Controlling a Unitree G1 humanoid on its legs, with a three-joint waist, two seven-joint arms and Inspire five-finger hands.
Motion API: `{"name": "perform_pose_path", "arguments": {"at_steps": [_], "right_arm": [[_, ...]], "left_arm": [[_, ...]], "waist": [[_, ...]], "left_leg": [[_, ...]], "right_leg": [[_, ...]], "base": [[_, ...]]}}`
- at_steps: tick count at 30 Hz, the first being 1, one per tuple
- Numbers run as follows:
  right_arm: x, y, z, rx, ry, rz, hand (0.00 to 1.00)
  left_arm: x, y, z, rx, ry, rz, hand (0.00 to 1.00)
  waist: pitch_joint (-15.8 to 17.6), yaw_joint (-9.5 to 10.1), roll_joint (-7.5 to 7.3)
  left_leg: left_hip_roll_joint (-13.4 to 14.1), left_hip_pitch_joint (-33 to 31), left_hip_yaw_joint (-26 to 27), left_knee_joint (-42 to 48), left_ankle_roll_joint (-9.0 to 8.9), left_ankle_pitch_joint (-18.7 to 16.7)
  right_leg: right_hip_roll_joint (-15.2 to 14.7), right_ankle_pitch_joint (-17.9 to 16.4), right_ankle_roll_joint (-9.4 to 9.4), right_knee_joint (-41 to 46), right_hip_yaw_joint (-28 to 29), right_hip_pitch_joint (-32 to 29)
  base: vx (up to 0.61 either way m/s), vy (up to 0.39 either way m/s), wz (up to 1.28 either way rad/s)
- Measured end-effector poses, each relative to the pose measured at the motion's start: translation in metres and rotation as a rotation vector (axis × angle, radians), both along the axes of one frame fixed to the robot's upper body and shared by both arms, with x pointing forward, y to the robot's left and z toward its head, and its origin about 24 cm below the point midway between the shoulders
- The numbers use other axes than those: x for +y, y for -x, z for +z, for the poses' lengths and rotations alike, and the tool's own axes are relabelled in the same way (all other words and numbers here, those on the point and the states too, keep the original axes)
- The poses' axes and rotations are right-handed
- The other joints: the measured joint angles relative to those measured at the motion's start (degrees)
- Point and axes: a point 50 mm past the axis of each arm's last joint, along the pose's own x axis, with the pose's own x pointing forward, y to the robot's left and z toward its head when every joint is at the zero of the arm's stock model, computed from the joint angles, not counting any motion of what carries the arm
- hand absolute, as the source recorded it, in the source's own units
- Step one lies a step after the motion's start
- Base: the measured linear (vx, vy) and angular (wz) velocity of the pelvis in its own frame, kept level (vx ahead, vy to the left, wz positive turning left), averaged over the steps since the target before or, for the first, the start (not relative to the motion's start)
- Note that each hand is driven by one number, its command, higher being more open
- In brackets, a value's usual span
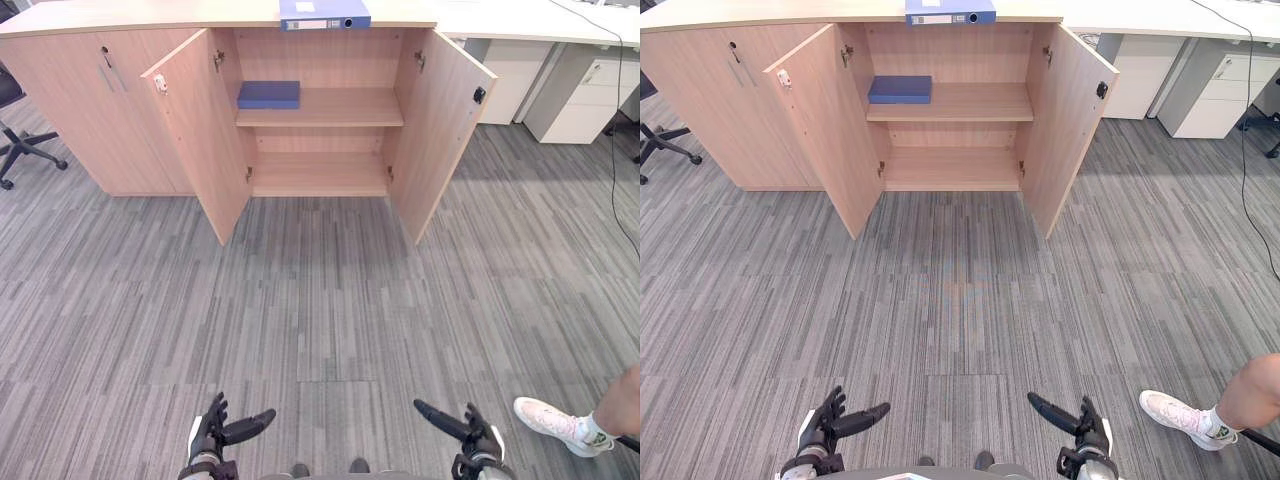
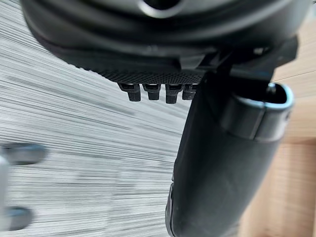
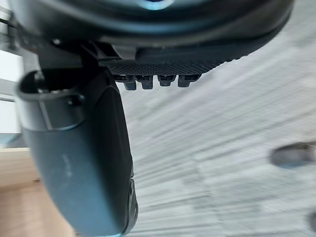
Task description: Walk over to the cabinet, pick up the folder, carry it to the office cabinet, place the folder inside the office cabinet, then close the office cabinet door
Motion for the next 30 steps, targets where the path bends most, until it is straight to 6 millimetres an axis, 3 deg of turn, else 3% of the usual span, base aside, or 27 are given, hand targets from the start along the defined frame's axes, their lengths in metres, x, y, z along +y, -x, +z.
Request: {"name": "perform_pose_path", "arguments": {"at_steps": [7, 12, 13, 16, 18, 20, 22, 23, 25, 28, 29, 30], "right_arm": [[-0.009, -0.012, 0.013, -0.057, 0.054, 0.059, 1.00], [-0.011, -0.023, 0.021, -0.095, 0.087, 0.104, 1.00], [-0.010, -0.025, 0.023, -0.106, 0.090, 0.108, 1.00], [-0.010, -0.031, 0.026, -0.124, 0.095, 0.113, 1.00], [-0.010, -0.031, 0.026, -0.124, 0.096, 0.110, 1.00], [-0.010, -0.032, 0.026, -0.124, 0.100, 0.104, 1.00], [-0.009, -0.037, 0.028, -0.137, 0.099, 0.106, 1.00], [-0.007, -0.040, 0.028, -0.146, 0.093, 0.108, 1.00], [-0.002, -0.045, 0.030, -0.161, 0.088, 0.127, 1.00], [0.002, -0.043, 0.031, -0.165, 0.092, 0.149, 1.00], [0.001, -0.048, 0.035, -0.185, 0.102, 0.158, 1.00], [0.000, -0.056, 0.040, -0.203, 0.119, 0.183, 1.00]], "left_arm": [[0.006, 0.003, 0.004, -0.025, 0.001, 0.008, 1.00], [0.007, -0.006, 0.015, -0.090, -0.008, -0.005, 1.00], [0.006, -0.009, 0.017, -0.103, -0.009, -0.006, 1.00], [0.003, -0.013, 0.021, -0.135, -0.001, 0.001, 1.00], [0.000, -0.017, 0.025, -0.163, 0.007, 0.001, 1.00], [-0.001, -0.021, 0.028, -0.183, 0.006, -0.002, 1.00], [0.000, -0.026, 0.033, -0.211, -0.003, -0.003, 1.00], [0.000, -0.026, 0.033, -0.210, -0.004, -0.001, 1.00], [0.001, -0.029, 0.035, -0.213, -0.020, -0.015, 1.00], [0.001, -0.035, 0.038, -0.218, -0.041, -0.053, 1.00], [-0.001, -0.044, 0.041, -0.240, -0.043, -0.065, 1.00], [-0.003, -0.056, 0.046, -0.273, -0.037, -0.067, 1.00]], "waist": [[1.1, -0.13, 0.59], [2.3, -0.07, 0.72], [2.4, -0.06, 0.70], [2.9, 0.01, 1.04], [3.3, 0.01, 1.68], [3.4, 0.01, 1.98], [3.9, 0.16, 1.71], [4.5, 0.47, 2.04], [6.2, -0.18, 2.01], [7.0, -0.49, 2.49], [7.6, -1.43, 3.22], [9.4, -2.26, 4.93]], "left_leg": [[0.0, 0.1, 0.1, -0.4, -0.86, -0.5], [0.0, -0.5, 0.3, 0.0, -1.36, -0.9], [0.0, -1.4, 0.6, 0.8, -2.02, -1.4], [0.0, -4.0, 1.0, 4.3, -1.76, -3.6], [0.3, -6.0, 1.0, 7.7, -0.51, -6.3], [0.5, -8.1, 1.3, 10.7, 0.32, -8.2], [0.3, -9.9, 1.8, 14.4, 1.13, -11.2], [0.3, -9.3, 2.1, 14.7, 1.56, -12.4], [0.1, -6.0, 1.6, 14.1, 2.73, -13.1], [0.2, 0.2, 0.3, 10.6, 2.56, -14.4], [1.2, 2.1, -0.9, 8.7, 2.23, -14.6], [3.4, 4.4, -2.0, 7.4, 1.42, -14.9]], "right_leg": [[0.0, 0.0, 0.09, -0.7, -0.2, 0.3], [-0.1, -0.2, 0.30, -0.7, -0.3, 0.0], [-0.3, -0.3, 0.43, -0.7, -0.3, -0.6], [-0.5, -0.7, 0.92, -0.5, -0.3, -1.5], [-0.6, -2.3, 1.31, 1.0, -1.0, -2.3], [-1.0, -4.8, 1.84, 4.7, -1.3, -4.6], [-2.1, -9.5, 3.06, 14.4, -1.3, -9.5], [-2.8, -10.7, 4.28, 22.8, -1.6, -13.3], [-4.0, -12.2, 4.43, 38.9, -3.4, -20.2], [-4.0, -14.6, 2.53, 38.8, -4.9, -25.8], [-3.1, -14.3, 2.12, 36.0, -5.6, -29.3], [-1.5, -11.4, 0.81, 29.6, -6.5, -31.6]], "base": [[0.05, 0.009, 0.01], [0.00, 0.000, 0.00], [0.00, 0.000, 0.00], [0.00, 0.001, 0.01], [0.03, 0.029, 0.09], [0.06, 0.042, 0.11], [0.13, 0.061, -0.10], [0.16, 0.085, -0.26], [0.23, 0.074, -0.02], [0.45, 0.027, 0.22], [0.63, -0.055, 0.54], [0.53, -0.071, 0.57]]}}
